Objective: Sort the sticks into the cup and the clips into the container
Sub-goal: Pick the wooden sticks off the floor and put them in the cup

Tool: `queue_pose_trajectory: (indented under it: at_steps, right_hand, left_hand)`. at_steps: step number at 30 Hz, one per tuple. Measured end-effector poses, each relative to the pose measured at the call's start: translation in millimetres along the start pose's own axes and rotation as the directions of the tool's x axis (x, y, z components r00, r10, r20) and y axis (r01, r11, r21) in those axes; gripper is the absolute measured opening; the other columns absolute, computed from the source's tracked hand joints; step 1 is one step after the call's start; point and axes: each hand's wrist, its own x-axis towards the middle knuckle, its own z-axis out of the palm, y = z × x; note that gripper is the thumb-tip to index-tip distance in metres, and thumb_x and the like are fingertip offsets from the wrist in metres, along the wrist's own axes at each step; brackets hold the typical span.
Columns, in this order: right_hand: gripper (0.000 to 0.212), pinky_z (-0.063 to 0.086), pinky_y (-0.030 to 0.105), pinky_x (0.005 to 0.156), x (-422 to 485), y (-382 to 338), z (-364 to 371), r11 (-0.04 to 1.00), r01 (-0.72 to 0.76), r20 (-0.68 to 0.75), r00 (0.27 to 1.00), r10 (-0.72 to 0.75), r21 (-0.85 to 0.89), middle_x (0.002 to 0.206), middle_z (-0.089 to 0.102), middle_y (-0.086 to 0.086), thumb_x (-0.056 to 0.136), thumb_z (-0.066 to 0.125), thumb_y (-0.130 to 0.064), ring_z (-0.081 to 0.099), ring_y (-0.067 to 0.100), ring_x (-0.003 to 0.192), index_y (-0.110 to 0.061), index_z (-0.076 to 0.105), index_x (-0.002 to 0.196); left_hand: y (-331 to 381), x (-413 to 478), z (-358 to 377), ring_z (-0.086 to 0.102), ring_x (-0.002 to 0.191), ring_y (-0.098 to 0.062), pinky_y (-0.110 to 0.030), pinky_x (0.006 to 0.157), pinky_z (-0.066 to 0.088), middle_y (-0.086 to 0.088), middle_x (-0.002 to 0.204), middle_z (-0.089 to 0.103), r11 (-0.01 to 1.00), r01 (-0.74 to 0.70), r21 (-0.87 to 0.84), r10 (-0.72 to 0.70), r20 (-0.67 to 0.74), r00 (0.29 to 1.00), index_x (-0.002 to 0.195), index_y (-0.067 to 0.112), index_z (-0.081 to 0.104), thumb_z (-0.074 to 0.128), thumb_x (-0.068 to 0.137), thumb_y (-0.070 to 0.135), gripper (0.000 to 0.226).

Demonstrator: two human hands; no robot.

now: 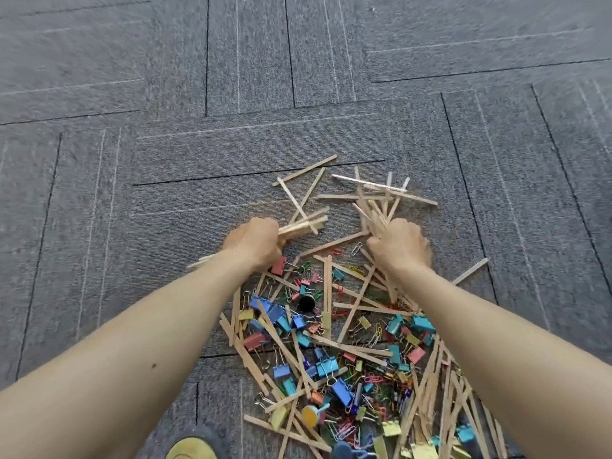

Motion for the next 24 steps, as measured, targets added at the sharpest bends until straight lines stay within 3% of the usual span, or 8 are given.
queue_pose_trajectory:
  at_steps: [2, 5, 9, 13, 15, 19, 21, 24]
  right_hand:
    - [0.022, 0.047, 0.034, 0.063, -7, 1, 1, 0.992, 0.061, 0.019, 0.998, -0.059, -0.107, 0.086, 0.063, 0.008, 0.093, 0.062, -0.03, 0.06, 0.027, 0.075, -0.008, 0.059, 0.096]
    - [0.029, 0.046, 0.035, 0.066, -12, 2, -1, 0.969, 0.141, 0.051, 0.99, -0.133, -0.202, 0.091, 0.065, 0.01, 0.094, 0.063, -0.033, 0.061, 0.029, 0.081, -0.006, 0.057, 0.103]
    - [0.028, 0.044, 0.035, 0.068, -17, 3, -7, 0.964, 0.206, 0.12, 0.975, -0.188, -0.167, 0.089, 0.062, 0.011, 0.098, 0.056, -0.033, 0.057, 0.03, 0.081, -0.004, 0.053, 0.099]
    - [0.031, 0.056, 0.042, 0.074, -18, 12, -10, 0.967, 0.237, 0.19, 0.958, -0.217, -0.091, 0.089, 0.066, 0.01, 0.098, 0.048, -0.031, 0.062, 0.029, 0.075, -0.005, 0.056, 0.084]
    - [0.031, 0.056, 0.041, 0.071, -18, 17, -14, 0.975, 0.217, 0.203, 0.958, -0.204, -0.044, 0.082, 0.066, 0.01, 0.097, 0.044, -0.028, 0.059, 0.026, 0.067, -0.007, 0.057, 0.078]
    - [0.034, 0.041, 0.03, 0.056, -22, 24, -21, 0.981, 0.196, 0.255, 0.948, -0.192, 0.011, 0.075, 0.061, 0.008, 0.096, 0.04, -0.021, 0.047, 0.019, 0.055, -0.01, 0.048, 0.064]
    - [0.032, 0.044, 0.032, 0.057, -24, 29, -24, 0.984, 0.165, 0.311, 0.934, -0.177, 0.065, 0.073, 0.061, 0.008, 0.093, 0.041, -0.019, 0.051, 0.02, 0.055, -0.01, 0.047, 0.064]
    - [0.027, 0.046, 0.032, 0.053, -29, 35, -30, 0.972, 0.068, 0.393, 0.907, -0.154, 0.223, 0.065, 0.053, 0.005, 0.094, 0.043, -0.017, 0.053, 0.019, 0.05, -0.008, 0.048, 0.07]
  left_hand:
    - [-1, -5, 1, 0.057, 0.065, -0.016, -0.034, 0.066, 0.058, -0.003, 0.081, 0.06, 0.999, -0.047, 0.025, 0.045, 0.061, 0.997, 0.091, 0.014, 0.054, 0.047, 0.097, 0.016, 0.01]
    - [-3, -13, -1, 0.059, 0.071, -0.019, -0.035, 0.069, 0.056, -0.004, 0.084, 0.059, 0.995, -0.099, 0.005, 0.098, 0.117, 0.988, 0.086, 0.015, 0.051, 0.048, 0.097, 0.02, 0.012]
    - [-10, -21, -5, 0.06, 0.076, -0.018, -0.036, 0.074, 0.055, -0.003, 0.088, 0.06, 0.986, -0.135, -0.103, 0.15, 0.162, 0.975, 0.085, 0.019, 0.051, 0.05, 0.098, 0.029, 0.016]
    - [-11, -33, -11, 0.054, 0.068, -0.014, -0.026, 0.063, 0.048, -0.002, 0.084, 0.059, 0.944, -0.135, -0.302, 0.193, 0.172, 0.966, 0.079, 0.019, 0.052, 0.047, 0.1, 0.022, 0.022]
    - [-10, -40, -12, 0.053, 0.064, -0.013, -0.024, 0.059, 0.045, -0.001, 0.08, 0.058, 0.901, -0.094, -0.423, 0.186, 0.182, 0.966, 0.08, 0.016, 0.054, 0.046, 0.1, 0.019, 0.022]
    - [-6, -54, -8, 0.059, 0.06, -0.013, -0.024, 0.058, 0.052, -0.006, 0.078, 0.063, 0.773, 0.038, -0.634, 0.172, 0.266, 0.949, 0.096, 0.004, 0.054, 0.045, 0.1, 0.013, 0.014]
    - [-6, -60, -6, 0.057, 0.058, -0.013, -0.025, 0.057, 0.052, -0.006, 0.078, 0.061, 0.675, 0.118, -0.728, 0.199, 0.334, 0.921, 0.104, 0.004, 0.05, 0.044, 0.1, 0.01, 0.009]
    - [-4, -72, -2, 0.046, 0.053, -0.009, -0.024, 0.051, 0.045, 0.001, 0.069, 0.054, 0.631, 0.161, -0.759, 0.223, 0.376, 0.9, 0.099, 0.009, 0.048, 0.048, 0.1, 0.013, 0.004]
